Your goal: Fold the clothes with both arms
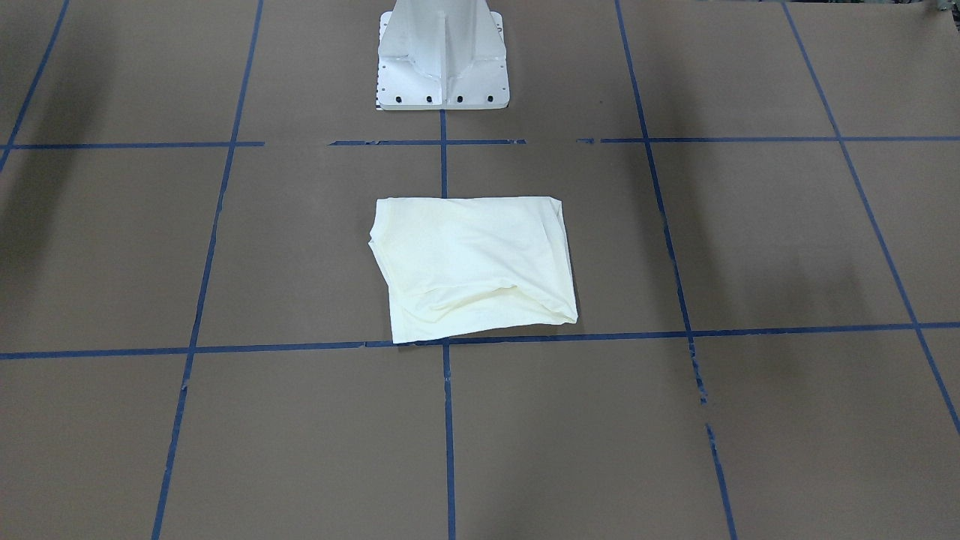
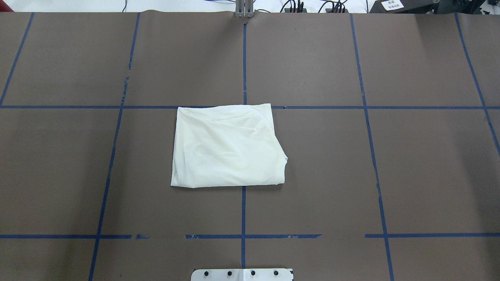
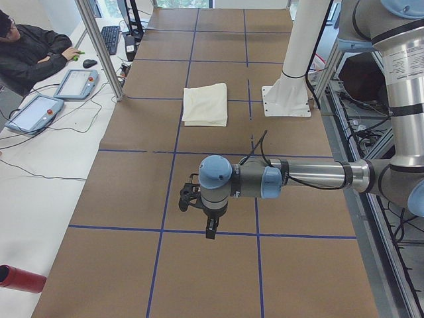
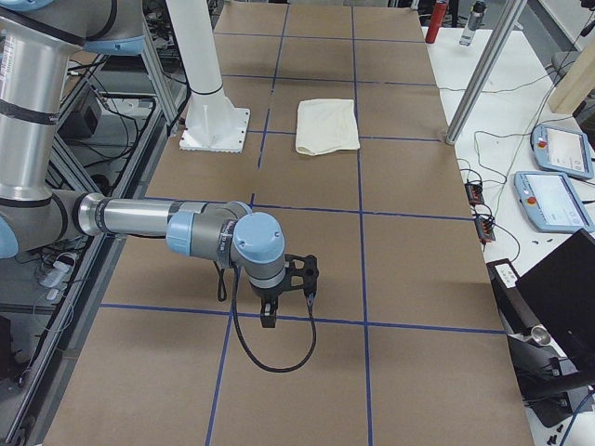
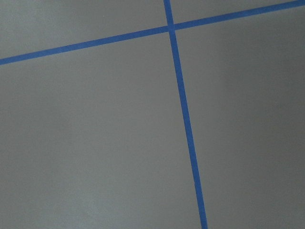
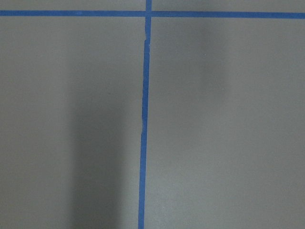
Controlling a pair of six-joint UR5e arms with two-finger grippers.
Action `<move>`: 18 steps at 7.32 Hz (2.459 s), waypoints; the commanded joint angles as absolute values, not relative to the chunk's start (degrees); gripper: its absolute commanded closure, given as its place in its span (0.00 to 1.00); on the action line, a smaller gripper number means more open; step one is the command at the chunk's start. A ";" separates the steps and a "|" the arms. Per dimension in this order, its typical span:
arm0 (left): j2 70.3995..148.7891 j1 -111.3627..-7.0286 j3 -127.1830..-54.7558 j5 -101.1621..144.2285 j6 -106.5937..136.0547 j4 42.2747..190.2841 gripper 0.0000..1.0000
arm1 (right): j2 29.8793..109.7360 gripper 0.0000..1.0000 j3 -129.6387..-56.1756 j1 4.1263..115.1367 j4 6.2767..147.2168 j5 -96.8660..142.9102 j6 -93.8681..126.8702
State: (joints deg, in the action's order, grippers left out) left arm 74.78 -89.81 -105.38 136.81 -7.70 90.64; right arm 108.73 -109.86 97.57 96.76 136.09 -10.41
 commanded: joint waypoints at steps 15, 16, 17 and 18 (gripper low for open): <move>74.62 -90.88 -106.00 132.45 -7.38 90.53 0.00 | 108.37 0.00 -109.95 95.98 96.77 132.89 -10.46; 74.62 -90.79 -106.00 132.45 -7.47 90.53 0.00 | 108.37 0.00 -109.95 95.98 96.68 132.89 -10.46; 74.62 -90.79 -106.00 132.54 -7.47 90.53 0.00 | 108.37 0.00 -109.95 95.98 96.68 132.89 -10.46; 74.62 -90.79 -106.08 132.71 -7.47 90.53 0.00 | 108.37 0.00 -110.04 95.98 96.68 132.89 -10.46</move>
